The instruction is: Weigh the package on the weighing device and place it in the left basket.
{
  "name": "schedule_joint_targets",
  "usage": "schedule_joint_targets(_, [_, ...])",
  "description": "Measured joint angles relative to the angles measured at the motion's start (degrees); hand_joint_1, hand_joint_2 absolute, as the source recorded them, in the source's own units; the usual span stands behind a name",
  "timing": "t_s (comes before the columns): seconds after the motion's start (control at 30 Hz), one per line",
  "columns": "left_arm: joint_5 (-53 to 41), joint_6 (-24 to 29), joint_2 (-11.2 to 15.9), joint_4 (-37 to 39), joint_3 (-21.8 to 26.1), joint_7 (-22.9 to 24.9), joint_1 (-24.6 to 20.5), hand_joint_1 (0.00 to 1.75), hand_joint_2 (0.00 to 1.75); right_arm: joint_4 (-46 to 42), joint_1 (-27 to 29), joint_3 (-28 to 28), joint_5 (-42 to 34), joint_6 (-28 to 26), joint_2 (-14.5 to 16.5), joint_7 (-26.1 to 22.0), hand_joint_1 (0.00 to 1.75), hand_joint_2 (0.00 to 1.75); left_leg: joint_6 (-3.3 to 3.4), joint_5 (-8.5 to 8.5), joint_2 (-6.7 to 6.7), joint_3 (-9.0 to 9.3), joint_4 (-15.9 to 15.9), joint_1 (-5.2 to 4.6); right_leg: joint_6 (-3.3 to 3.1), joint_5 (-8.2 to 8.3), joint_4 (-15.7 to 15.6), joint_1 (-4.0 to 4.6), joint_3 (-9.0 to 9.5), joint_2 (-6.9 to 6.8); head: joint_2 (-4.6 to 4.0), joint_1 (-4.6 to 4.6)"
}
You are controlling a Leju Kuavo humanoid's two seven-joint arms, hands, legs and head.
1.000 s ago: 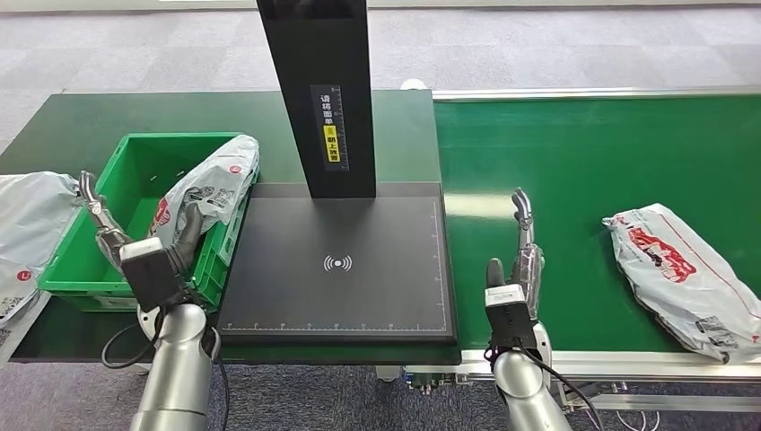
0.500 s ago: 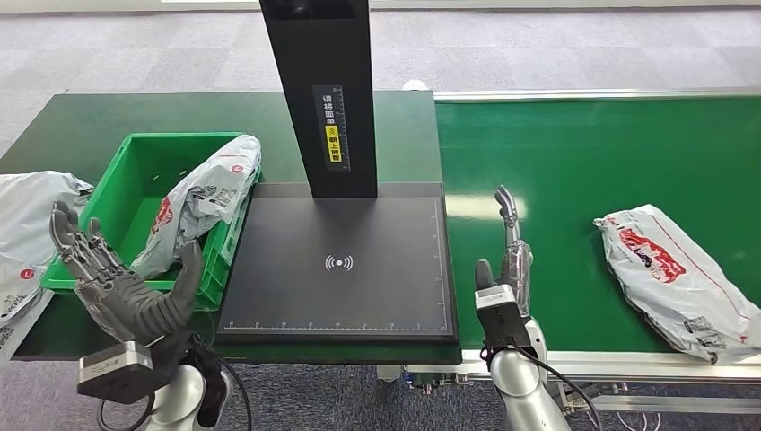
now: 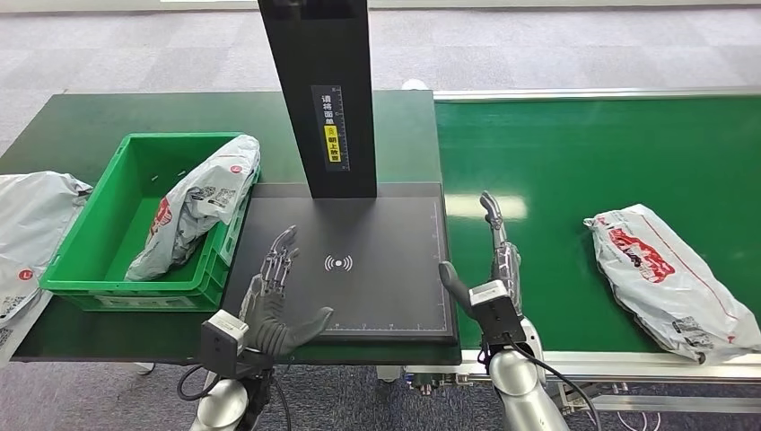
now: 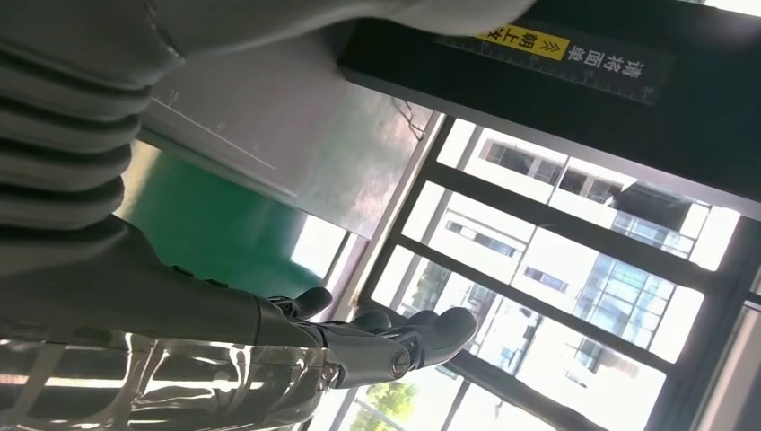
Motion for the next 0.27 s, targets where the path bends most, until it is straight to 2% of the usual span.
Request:
schedule_joint_targets(0.1, [-0.01, -0.43, 0.0, 0.94, 0.0, 0.38, -0.01, 0.0, 1.75, 0.21, -0.02, -0.02, 0.0, 0.08, 0.0, 0.06, 0.0, 1.75, 0.0, 0.0, 0.0, 0.0, 0.0, 0.0, 0.01, -0.01, 0.0, 0.01, 0.0, 0.0, 0.0, -0.01])
schedule_joint_targets(0.27, [1.04, -3.9, -0.01, 2.56, 0.14, 4.26, -0.05, 0.0, 1.75, 0.59, -0.05, -0.1, 0.24, 1.04, 0.06, 1.48, 0.0, 1.75, 0.0, 0.0, 0.0, 0.0, -0.01, 0.0, 0.02, -0.01, 0.0, 0.01, 0.0, 0.0, 0.0, -0.01])
